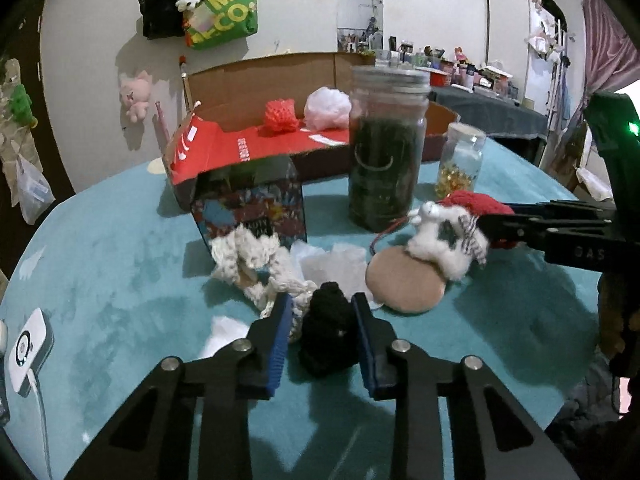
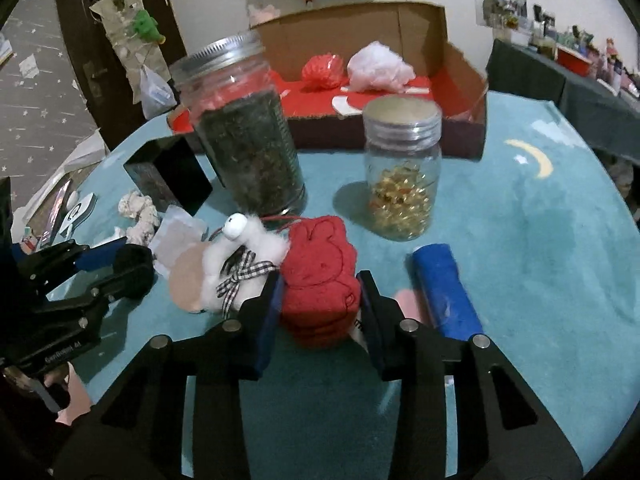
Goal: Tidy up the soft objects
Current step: 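Lift the black pom-pom and red bunny and carry both into the box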
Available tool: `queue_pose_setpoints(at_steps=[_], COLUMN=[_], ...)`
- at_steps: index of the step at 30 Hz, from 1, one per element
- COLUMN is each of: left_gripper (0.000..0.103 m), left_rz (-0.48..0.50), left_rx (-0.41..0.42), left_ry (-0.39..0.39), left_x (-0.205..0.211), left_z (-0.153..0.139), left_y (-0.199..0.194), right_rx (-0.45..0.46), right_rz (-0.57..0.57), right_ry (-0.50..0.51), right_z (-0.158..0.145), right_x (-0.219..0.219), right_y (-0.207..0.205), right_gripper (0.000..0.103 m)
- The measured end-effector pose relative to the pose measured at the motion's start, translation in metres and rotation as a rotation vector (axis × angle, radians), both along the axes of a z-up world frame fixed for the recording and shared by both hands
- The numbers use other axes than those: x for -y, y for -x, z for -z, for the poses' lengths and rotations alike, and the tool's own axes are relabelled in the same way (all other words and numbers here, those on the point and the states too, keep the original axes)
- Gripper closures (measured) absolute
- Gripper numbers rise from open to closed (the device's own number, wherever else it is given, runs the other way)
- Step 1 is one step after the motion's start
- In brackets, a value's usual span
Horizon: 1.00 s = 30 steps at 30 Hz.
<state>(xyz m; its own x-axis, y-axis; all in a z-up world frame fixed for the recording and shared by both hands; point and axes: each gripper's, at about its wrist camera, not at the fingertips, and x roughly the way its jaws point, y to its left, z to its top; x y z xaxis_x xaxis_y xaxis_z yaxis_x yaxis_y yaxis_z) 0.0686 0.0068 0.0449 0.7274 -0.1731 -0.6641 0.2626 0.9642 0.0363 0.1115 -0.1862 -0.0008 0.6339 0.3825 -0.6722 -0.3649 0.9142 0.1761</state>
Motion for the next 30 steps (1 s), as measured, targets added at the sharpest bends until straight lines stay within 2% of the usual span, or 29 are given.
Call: queue_pose_setpoints(at_steps=[2, 3, 8, 13, 21, 26, 30], left_gripper=[0.083, 0.084, 0.084, 0.084, 0.084, 0.084, 0.084], left_rz=[0.010, 0.018, 0.041, 0.074, 0.129, 0.141, 0.147], left_rx=[0.004, 0.007, 0.028, 0.035, 0.010, -0.012, -0.030], left_ry=[0.012, 0.014, 0.016, 0.059, 0.127, 0.155, 0.171], left_x=[0.000, 0.001, 0.003, 0.003, 0.015, 0.021, 0.022], left_z=[-0.006, -0.009, -0.020, -0.029, -0.030, -0.027, -0.025], left_y=[-0.001, -0.002, -0.007, -0.009, -0.026, -0.033, -0.037], right_rx=[0.028, 0.046, 0.108, 0.117, 0.200, 0.198, 0.153], right_rz=[0.019, 0.029, 0.059, 0.065, 0.059, 0.044, 0.040], right_ry=[-0.011, -0.018, -0.018, -0.064, -0.100, -0.113, -0.125], right_z=[-0.006, -0.010, -0.031, -0.040, -0.057, -0.056, -0.044], right_x=[0.003, 0.005, 0.010, 0.017, 0.011, 0.007, 0.004], right_y=[0.007, 0.011, 0.021, 0.021, 0.033, 0.031, 0.024], right_gripper=[0.068, 0.068, 0.068, 0.070, 0.071, 0.071, 0.071])
